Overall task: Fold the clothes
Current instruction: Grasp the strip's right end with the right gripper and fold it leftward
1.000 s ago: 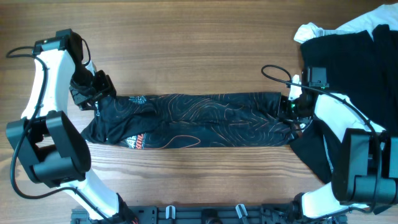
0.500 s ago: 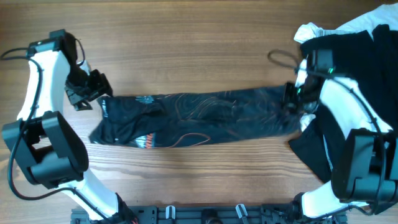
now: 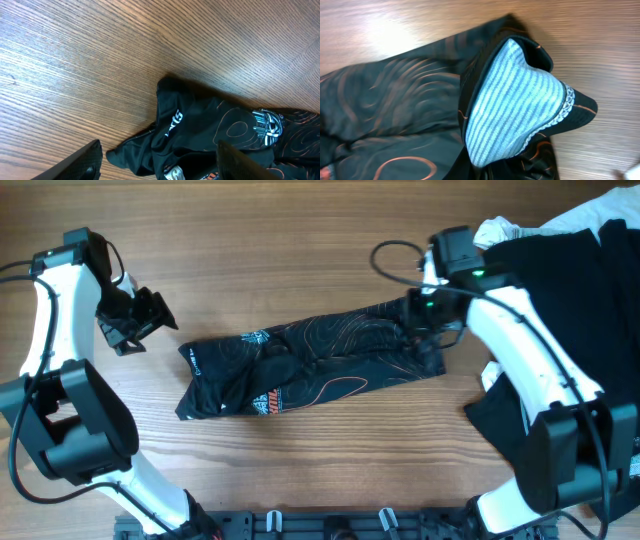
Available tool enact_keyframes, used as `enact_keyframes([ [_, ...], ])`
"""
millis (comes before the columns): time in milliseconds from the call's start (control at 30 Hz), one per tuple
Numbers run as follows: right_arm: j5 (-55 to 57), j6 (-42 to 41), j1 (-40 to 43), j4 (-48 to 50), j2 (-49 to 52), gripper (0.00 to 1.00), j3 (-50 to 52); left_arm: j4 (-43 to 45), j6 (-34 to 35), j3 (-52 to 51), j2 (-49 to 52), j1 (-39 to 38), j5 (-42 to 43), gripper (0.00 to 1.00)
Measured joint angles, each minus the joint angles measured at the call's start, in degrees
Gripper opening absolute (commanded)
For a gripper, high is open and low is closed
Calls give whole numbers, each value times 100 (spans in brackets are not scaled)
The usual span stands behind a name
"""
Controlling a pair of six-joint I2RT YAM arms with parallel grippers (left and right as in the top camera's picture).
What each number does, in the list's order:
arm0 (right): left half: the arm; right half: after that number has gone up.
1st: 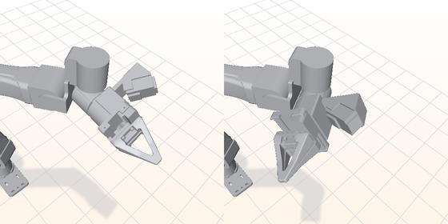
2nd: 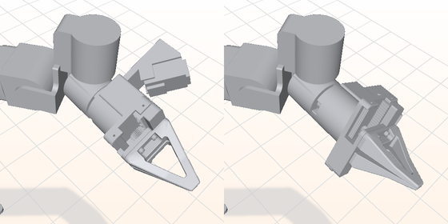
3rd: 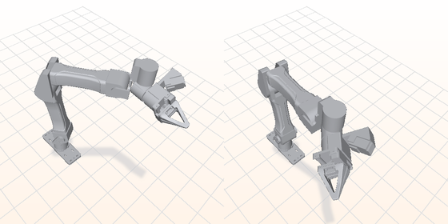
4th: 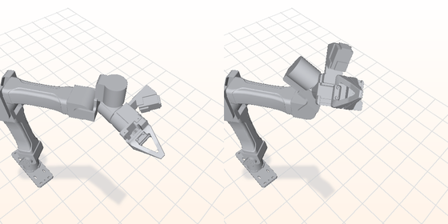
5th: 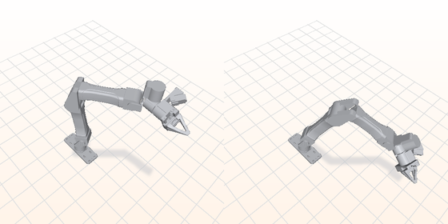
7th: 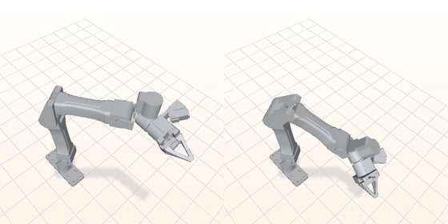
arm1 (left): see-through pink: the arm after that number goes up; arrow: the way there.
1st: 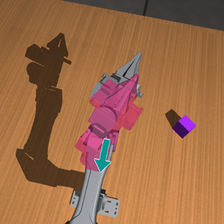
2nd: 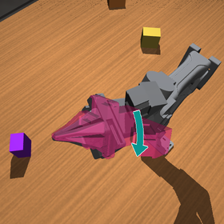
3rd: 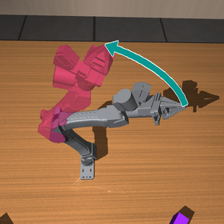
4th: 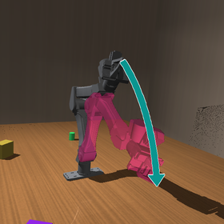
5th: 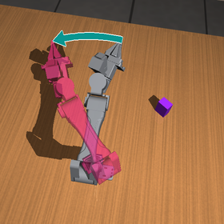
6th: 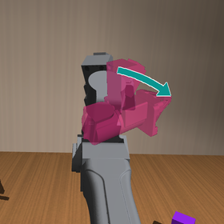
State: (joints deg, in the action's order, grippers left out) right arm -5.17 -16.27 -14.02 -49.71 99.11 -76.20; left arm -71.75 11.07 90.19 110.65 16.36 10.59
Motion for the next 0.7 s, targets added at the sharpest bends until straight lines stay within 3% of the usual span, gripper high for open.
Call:
enact_keyframes([
  [300,-299,-538,-1032,553,601,6,0,-2,0,0,0,-24,2,73],
  [467,-520,-577,-1274,815,767,31,0,4,-2,0,0,-24,2,74],
  [533,-844,-459,-1333,1001,769,50,0,4,-2,0,0,-24,2,73],
  [700,-1451,-50,-1360,868,769,54,0,4,-2,0,0,-24,2,74],
])
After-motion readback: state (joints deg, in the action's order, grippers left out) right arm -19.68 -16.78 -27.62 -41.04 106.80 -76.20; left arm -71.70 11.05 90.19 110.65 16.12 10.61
